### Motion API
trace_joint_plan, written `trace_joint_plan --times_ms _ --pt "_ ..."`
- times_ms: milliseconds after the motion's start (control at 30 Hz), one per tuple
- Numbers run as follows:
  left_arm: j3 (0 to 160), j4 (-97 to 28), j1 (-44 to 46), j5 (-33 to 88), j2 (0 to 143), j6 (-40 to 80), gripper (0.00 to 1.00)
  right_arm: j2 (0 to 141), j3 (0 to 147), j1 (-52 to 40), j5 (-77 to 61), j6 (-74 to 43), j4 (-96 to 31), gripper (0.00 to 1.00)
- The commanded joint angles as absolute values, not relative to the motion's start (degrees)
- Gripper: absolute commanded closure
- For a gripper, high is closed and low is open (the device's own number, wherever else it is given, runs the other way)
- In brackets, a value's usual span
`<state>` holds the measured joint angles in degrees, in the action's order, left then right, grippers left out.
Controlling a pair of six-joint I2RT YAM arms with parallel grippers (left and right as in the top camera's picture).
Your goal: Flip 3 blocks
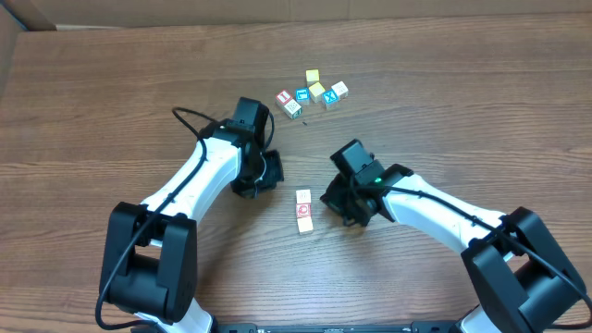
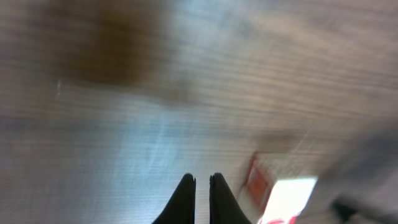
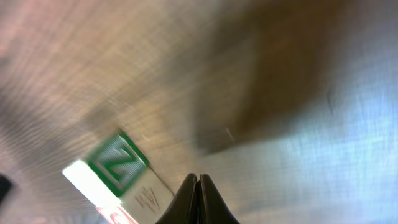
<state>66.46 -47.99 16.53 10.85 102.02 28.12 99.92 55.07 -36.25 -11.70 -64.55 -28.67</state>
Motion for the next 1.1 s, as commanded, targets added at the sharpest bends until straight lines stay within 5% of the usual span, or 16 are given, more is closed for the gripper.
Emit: trace_joint_plan --times_ms 0,1067 --pt "66.4 -50.5 18.1 10.5 102.7 26.8 0.96 99.8 55.6 -35.6 -7.9 -48.4 -25.5 0.96" --pt "58.9 -41.6 24.2 11.3 102.8 30.9 0.96 100.0 55.5 -35.9 -2.6 -43.0 -23.2 0.96"
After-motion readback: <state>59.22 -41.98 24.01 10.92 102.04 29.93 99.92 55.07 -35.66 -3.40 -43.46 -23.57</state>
